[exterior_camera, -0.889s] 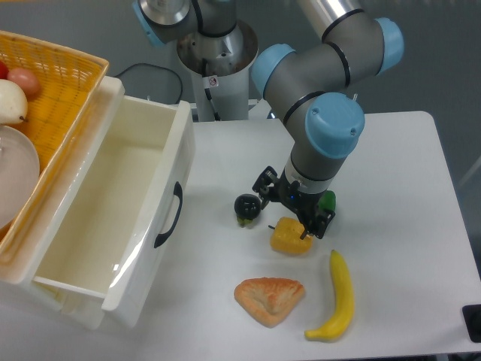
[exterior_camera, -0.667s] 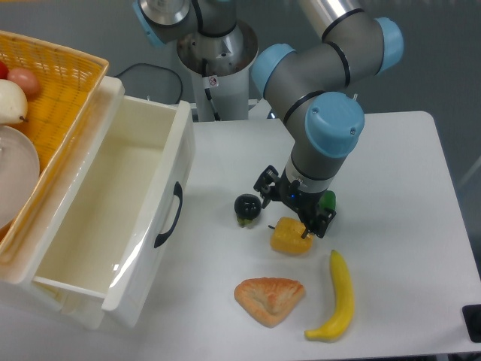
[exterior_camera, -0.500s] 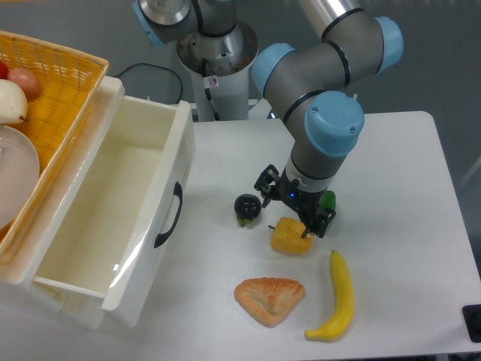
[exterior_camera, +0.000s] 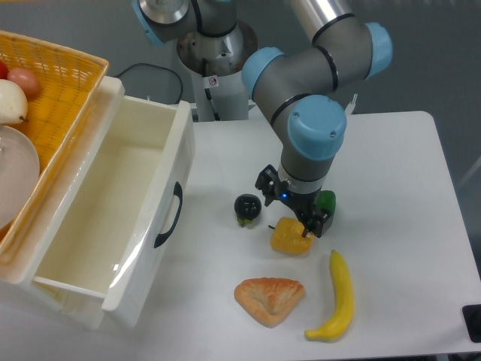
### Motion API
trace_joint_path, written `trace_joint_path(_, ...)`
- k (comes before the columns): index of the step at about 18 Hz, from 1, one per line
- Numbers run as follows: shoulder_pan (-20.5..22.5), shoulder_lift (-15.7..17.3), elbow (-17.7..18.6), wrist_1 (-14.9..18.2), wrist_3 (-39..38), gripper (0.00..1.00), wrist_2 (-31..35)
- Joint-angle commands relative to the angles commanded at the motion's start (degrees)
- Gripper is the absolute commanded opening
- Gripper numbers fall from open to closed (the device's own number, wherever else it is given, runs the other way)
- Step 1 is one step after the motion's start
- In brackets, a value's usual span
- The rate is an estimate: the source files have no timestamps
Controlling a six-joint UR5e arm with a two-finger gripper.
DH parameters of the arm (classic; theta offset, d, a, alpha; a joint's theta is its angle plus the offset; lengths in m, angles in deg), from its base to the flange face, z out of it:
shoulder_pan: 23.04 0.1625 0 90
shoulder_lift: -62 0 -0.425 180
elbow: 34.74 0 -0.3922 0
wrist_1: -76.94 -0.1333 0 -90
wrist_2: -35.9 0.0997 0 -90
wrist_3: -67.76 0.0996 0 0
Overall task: Pick up the yellow pepper
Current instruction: 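Lower the open gripper around the yellow bell pepper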
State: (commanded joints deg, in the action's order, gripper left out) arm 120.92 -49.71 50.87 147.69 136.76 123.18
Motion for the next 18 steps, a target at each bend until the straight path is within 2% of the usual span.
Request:
trace_joint_path(4, 0.3, 0.1, 1.2, 0.0, -2.4, 1.00, -0.1)
trace_joint_path(8, 0.5, 0.8, 4.0, -4.0, -3.4, 1.00, -0.1)
trace_joint_path(11, 0.3, 0.6, 4.0, -4.9, -3.3, 1.00, 0.3)
trace_joint_path(14, -0.1, 0.4, 4.5, -5.9, -3.7, 1.00, 4.5)
trace_joint_path(18, -0.4, 0.1, 4.1, -6.3, -1.3, 1.00, 4.1)
